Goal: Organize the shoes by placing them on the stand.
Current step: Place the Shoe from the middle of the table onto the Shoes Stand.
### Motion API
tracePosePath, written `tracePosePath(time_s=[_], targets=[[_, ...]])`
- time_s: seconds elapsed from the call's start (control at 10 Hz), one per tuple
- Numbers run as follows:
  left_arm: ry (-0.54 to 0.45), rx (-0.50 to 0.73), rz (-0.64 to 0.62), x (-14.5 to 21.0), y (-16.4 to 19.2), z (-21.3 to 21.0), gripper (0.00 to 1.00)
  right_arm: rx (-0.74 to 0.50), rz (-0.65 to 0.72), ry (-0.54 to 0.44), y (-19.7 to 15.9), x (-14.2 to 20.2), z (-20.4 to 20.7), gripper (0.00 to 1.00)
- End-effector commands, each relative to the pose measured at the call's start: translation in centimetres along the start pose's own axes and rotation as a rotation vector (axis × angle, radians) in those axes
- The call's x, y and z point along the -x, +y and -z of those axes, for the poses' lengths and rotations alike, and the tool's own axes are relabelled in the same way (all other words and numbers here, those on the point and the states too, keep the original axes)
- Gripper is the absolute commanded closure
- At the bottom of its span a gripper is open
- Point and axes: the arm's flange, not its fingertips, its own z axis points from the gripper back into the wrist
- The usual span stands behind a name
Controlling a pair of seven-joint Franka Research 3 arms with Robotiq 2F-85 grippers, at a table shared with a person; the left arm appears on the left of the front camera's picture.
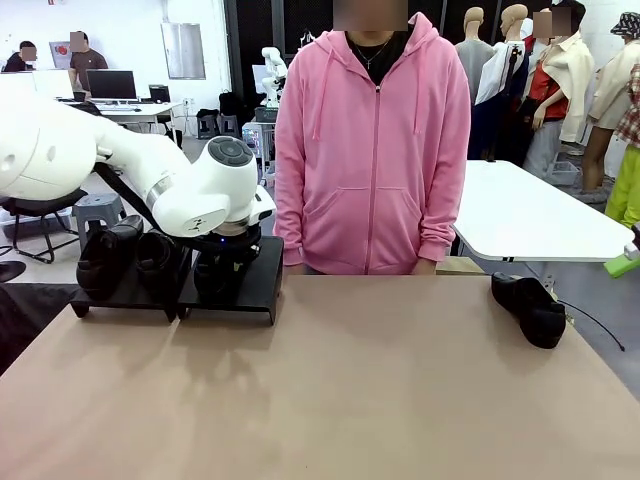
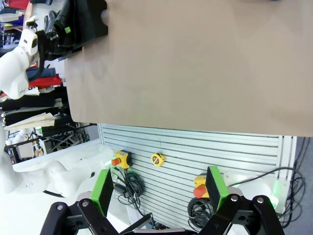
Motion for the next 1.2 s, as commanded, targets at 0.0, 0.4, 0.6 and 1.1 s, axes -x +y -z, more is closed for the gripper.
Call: tracePosePath(time_s=[0.0, 0.4, 0.6, 1.1], targets=[[-0.040, -0.029, -0.067, 2.0, 1.2, -5.2, 0.00, 0.001, -0.024, 0.004, -0.2, -0.1, -0.3, 0.00], [0.118, 0.243, -0.130, 13.6, 2.0, -17.1, 0.00, 0.001, -0.024, 0.004, -0.2, -0.1, -0.3, 0.00], [0.113, 0.307, -0.120, 20.3, 3.3, -18.6, 0.00, 0.001, -0.024, 0.004, -0.2, -0.1, -0.3, 0.00], [0.125, 0.926, -0.002, 24.7, 18.5, -13.0, 0.00, 0.001, -0.024, 0.004, -0.2, -0.1, -0.3, 0.00]])
